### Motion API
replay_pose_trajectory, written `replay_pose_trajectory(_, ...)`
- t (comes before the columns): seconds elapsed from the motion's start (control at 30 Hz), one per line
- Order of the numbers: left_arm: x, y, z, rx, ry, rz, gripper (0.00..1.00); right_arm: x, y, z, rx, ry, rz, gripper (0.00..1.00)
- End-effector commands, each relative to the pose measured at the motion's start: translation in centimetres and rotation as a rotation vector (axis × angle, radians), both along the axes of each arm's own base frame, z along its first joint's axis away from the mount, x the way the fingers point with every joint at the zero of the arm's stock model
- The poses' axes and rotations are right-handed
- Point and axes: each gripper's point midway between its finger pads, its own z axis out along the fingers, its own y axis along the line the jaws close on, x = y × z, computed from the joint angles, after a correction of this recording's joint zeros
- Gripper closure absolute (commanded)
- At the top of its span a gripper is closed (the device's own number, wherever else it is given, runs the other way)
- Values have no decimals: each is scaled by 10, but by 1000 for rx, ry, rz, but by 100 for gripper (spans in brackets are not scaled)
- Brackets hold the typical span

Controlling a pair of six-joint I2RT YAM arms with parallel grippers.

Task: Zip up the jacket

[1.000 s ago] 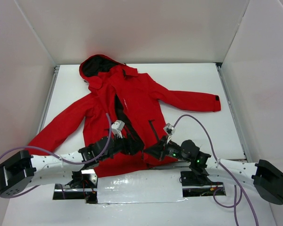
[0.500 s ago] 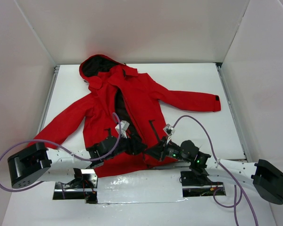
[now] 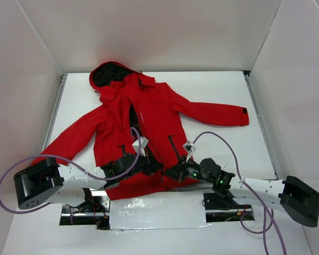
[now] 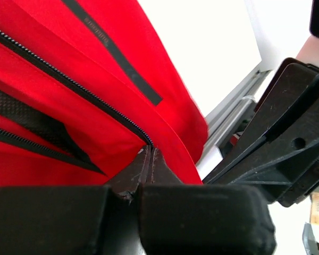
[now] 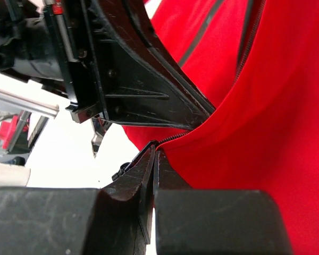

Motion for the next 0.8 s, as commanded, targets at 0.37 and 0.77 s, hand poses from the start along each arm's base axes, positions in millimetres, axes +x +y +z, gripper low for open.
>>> replay_pose_trajectory(0.37,-2,10,-10,20,24,30,100,-7,-13,-46,-48,198,-83,53)
replay_pose_trajectory(0.77,-6,16,-13,11,22,36,100,-18,7,-66,-117,276,-28,44)
